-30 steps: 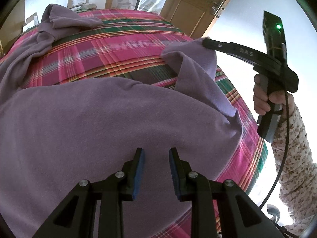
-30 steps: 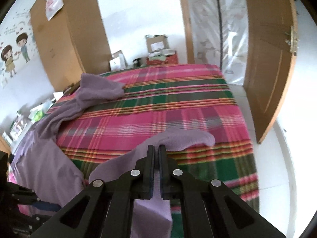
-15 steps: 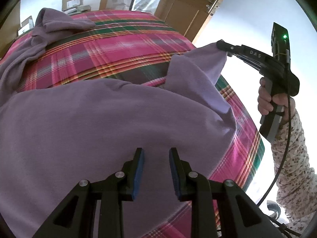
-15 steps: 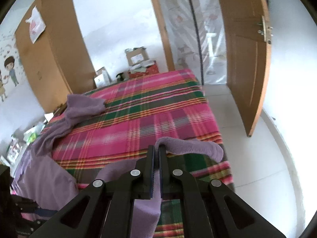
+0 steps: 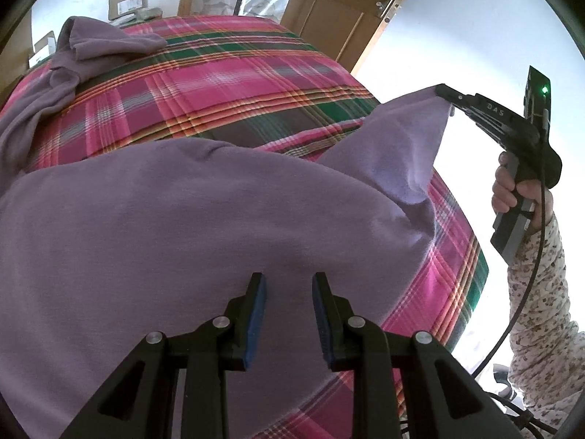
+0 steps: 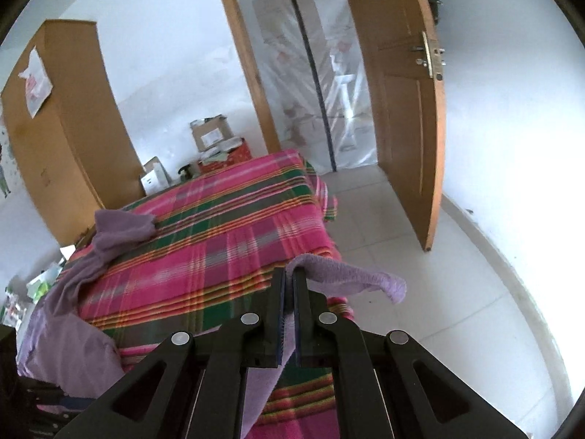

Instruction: Fold clothes

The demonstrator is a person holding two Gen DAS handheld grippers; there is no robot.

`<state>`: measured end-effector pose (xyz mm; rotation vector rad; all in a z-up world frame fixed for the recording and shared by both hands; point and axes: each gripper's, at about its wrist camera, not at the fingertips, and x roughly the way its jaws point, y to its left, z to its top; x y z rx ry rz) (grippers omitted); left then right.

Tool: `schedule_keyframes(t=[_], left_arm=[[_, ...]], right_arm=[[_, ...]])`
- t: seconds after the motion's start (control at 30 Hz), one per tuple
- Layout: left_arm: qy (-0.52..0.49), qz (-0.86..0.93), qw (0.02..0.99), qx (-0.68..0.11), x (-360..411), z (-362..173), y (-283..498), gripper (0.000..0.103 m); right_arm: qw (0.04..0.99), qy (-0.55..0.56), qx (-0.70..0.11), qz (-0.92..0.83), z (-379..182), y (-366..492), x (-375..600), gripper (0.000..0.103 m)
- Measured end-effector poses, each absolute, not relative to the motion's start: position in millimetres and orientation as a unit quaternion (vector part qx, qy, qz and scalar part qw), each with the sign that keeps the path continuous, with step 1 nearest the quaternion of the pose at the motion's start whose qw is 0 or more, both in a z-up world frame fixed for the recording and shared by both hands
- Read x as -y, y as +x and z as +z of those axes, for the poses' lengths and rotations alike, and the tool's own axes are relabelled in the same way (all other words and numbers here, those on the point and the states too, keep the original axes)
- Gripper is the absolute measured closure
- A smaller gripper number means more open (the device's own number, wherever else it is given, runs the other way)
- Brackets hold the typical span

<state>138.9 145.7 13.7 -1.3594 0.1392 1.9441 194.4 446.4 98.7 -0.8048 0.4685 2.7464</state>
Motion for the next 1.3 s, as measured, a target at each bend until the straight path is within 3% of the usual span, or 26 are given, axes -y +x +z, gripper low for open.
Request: schedule_keyframes(t=[0.83,1.3], left_arm=[[-0.534,0.754,0.378,-0.059,-152.2,10.9,143.5,0.077],[-0.533,0.75,0.386,-0.065,-154.6,9.7,147.2,0.077]], right_arm=[[0.198,-0.23,-0.212,0.929,92.5,265.6,-483.8,0.099],[0.216,-0.265,-0.27,0.9,47.3,291.8,-503.3,0.099]])
